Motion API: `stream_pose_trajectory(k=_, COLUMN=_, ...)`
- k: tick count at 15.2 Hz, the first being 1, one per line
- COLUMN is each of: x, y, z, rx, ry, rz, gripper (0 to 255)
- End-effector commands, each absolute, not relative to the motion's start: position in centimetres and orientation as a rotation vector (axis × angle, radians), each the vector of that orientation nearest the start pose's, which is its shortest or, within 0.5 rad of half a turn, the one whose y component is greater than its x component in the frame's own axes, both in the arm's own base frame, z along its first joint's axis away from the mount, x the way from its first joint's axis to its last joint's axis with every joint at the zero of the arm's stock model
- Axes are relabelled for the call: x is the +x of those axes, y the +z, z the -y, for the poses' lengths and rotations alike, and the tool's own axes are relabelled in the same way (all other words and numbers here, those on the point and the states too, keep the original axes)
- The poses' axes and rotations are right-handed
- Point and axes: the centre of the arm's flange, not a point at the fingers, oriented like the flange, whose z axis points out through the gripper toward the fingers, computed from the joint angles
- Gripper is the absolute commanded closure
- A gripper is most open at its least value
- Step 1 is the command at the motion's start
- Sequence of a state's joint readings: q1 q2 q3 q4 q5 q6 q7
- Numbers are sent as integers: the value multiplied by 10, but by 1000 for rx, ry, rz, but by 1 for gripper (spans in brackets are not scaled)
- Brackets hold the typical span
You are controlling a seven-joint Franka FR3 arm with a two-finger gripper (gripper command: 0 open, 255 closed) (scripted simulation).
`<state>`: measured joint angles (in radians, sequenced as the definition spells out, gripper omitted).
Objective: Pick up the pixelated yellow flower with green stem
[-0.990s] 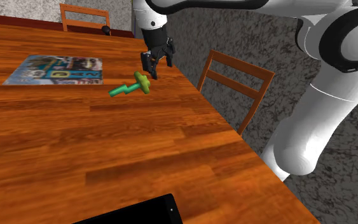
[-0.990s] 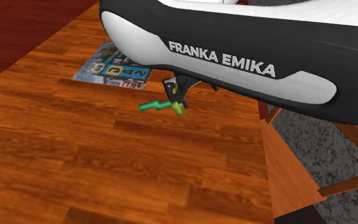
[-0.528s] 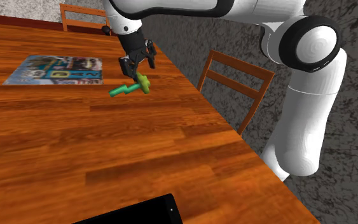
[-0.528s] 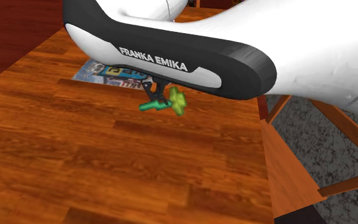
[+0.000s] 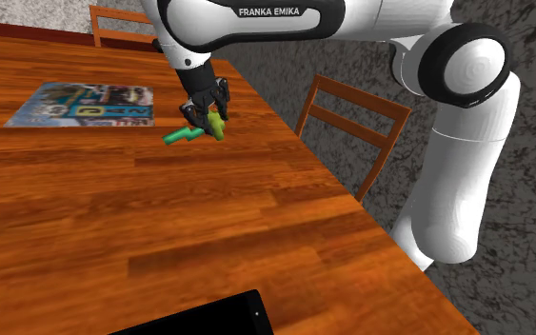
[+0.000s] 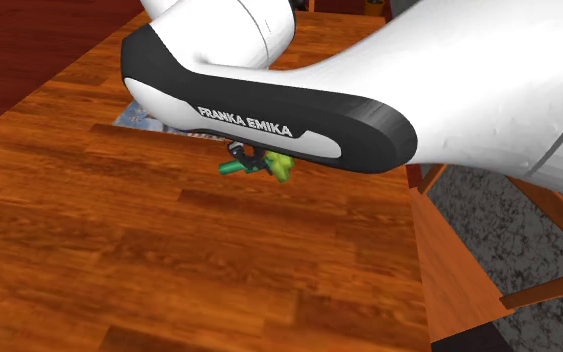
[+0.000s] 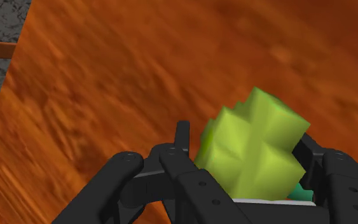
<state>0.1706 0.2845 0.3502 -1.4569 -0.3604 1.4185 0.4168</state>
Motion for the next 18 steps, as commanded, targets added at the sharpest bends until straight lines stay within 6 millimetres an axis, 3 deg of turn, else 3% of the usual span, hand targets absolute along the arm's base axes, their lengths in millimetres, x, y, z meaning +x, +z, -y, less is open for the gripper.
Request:
stream_pose_trajectory(k=1, x=560, y=512, z=-244, rx=-3499, ry=269, rz=186, gripper=255)
stream_pose_trajectory(k=9, x=561, y=512, z=-244, rx=-3499, ry=269, rz=186, gripper=255)
stream_pose_trajectory(k=18, x=561, y=559, z=-244, rx=-3499, ry=269, rz=186, gripper=255)
